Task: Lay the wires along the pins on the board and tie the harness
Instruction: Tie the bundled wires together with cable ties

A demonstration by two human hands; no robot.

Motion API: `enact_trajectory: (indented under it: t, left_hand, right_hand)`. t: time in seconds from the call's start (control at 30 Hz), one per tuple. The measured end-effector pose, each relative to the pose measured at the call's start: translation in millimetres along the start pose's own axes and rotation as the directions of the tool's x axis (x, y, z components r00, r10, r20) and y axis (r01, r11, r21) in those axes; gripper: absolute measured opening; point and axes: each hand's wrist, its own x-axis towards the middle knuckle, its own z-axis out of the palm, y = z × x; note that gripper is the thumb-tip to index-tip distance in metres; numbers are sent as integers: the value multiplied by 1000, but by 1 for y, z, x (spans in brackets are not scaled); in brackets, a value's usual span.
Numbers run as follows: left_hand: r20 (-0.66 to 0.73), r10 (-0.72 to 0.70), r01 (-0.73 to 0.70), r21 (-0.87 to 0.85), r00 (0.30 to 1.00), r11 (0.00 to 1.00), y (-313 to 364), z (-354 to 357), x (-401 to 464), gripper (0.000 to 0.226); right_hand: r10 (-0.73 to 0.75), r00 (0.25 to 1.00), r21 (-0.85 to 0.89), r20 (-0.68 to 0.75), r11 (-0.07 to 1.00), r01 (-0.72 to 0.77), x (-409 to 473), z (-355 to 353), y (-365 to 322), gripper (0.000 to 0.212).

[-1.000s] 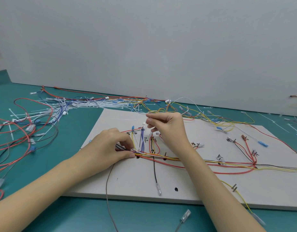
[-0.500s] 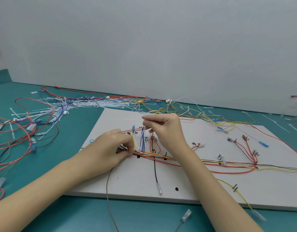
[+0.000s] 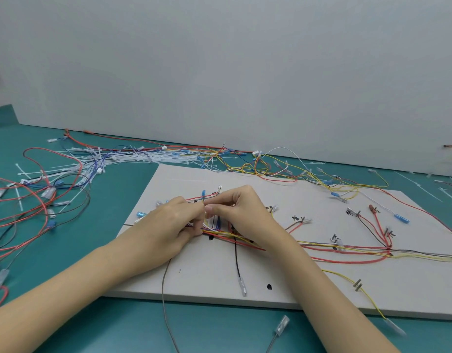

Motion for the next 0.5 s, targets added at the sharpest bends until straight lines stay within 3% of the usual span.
enact_trajectory:
  t: [0.2,0.4,0.5]
  left_hand:
    - [-31,7,-7,6,999,1000,6,-2,1,24]
    - [93,-53,53,9,994,999,11,-6,-2,16]
    - [179,-107,106,14,978,994,10,-12,-3,47]
  right_hand:
    - [39,999,-91,30,995,-36,-3,2,-1,13]
    - [72,997,-82,-5,994,-73,-7,2,5,11]
    - [79,997,-72,7,994,-79,-9,3,3,11]
